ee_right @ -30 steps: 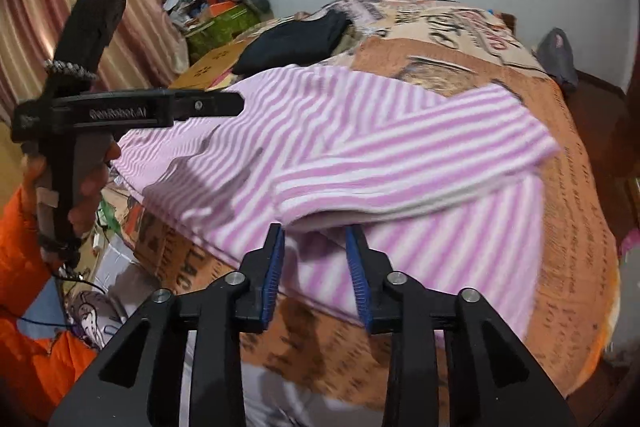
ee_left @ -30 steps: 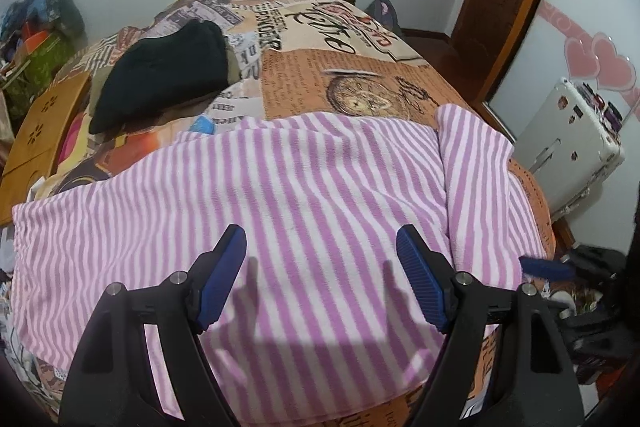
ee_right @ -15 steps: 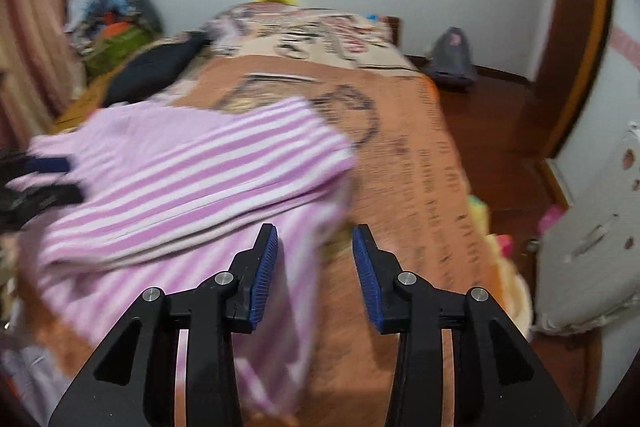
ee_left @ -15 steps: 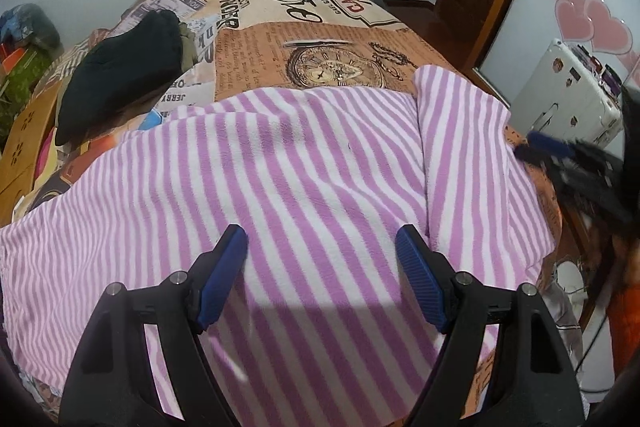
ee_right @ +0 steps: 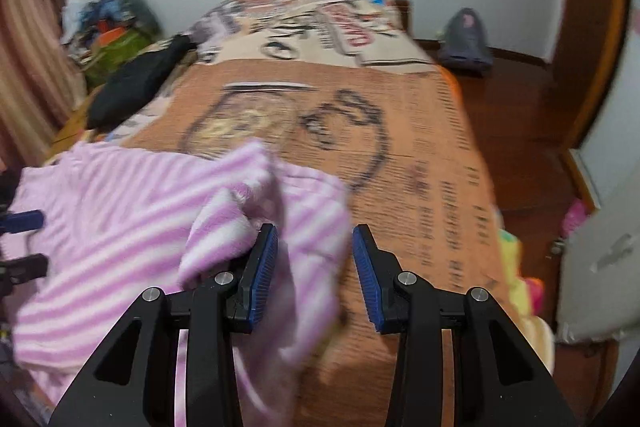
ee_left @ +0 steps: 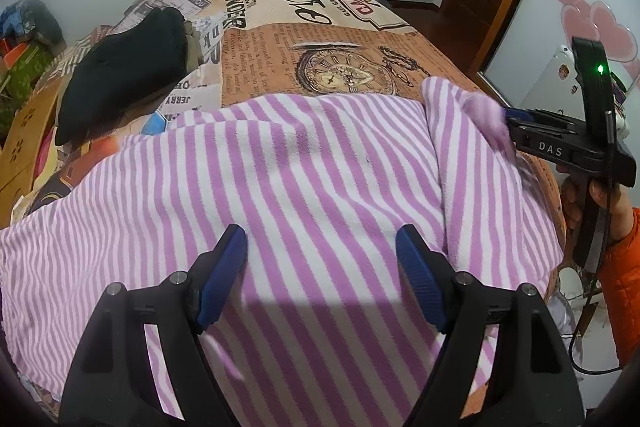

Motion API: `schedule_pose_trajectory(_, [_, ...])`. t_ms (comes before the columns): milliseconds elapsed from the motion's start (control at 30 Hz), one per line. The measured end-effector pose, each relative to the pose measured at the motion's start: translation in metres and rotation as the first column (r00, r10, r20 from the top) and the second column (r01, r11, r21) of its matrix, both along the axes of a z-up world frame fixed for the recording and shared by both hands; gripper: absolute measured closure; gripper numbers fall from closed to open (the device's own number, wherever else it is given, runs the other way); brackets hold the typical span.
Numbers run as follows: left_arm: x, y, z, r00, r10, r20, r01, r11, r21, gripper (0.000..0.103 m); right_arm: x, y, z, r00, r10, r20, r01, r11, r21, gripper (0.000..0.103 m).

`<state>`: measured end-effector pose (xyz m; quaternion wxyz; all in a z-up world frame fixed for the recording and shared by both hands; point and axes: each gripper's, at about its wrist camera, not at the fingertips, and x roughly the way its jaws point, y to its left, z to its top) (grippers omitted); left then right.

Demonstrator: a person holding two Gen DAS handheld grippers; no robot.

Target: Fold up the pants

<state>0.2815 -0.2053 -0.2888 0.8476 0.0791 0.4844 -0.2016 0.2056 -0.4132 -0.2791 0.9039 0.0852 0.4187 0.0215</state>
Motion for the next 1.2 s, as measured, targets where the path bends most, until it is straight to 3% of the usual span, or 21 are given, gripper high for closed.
schedule_pose_trajectory(167, [0.003, 0.008, 0.001, 1.000, 0.023, 0.000, -0.023, 1.000, -0.008, 0.025, 0.027, 0.030, 0.010, 0.994, 0.112, 0.014, -0.113, 0.993, 0.023, 0.067])
schedule_pose_trajectory(300, [0.006, 0.017, 0.002, 0.999, 0.052, 0.003, -0.052, 0.999, -0.015, 0.025, 0.049, 0.052, 0.016, 0.978, 0.205, 0.021, -0.206, 0.971, 0.124, 0.062])
schedule_pose_trajectory(467, [0.010, 0.027, 0.003, 0.997, 0.073, -0.005, -0.073, 0.997, -0.022, 0.025, 0.045, 0.082, 0.032, 0.961, 0.268, 0.060, -0.272, 0.959, 0.072, 0.058])
schedule_pose_trajectory(633, [0.009, 0.025, 0.009, 0.998, 0.056, 0.003, -0.056, 0.998, -0.040, 0.025, 0.013, 0.061, 0.051, 0.969, 0.224, 0.107, -0.237, 0.961, 0.141, 0.054])
schedule_pose_trajectory(867, [-0.001, 0.000, 0.023, 0.999, -0.011, 0.042, 0.013, 0.999, -0.039, 0.025, -0.036, 0.032, 0.066, 0.982, 0.072, 0.176, -0.092, 0.990, 0.107, 0.048])
schedule_pose_trajectory(1033, [-0.001, -0.021, 0.026, 0.997, -0.057, 0.058, 0.058, 0.998, -0.025, 0.025, -0.045, 0.014, 0.038, 0.994, -0.052, 0.099, 0.053, 0.999, -0.004, 0.048])
schedule_pose_trajectory(1200, [0.024, -0.042, 0.008, 0.997, -0.078, 0.010, 0.078, 0.997, 0.028, 0.025, -0.039, 0.010, 0.010, 0.998, -0.050, 0.030, 0.051, 0.999, -0.015, 0.048])
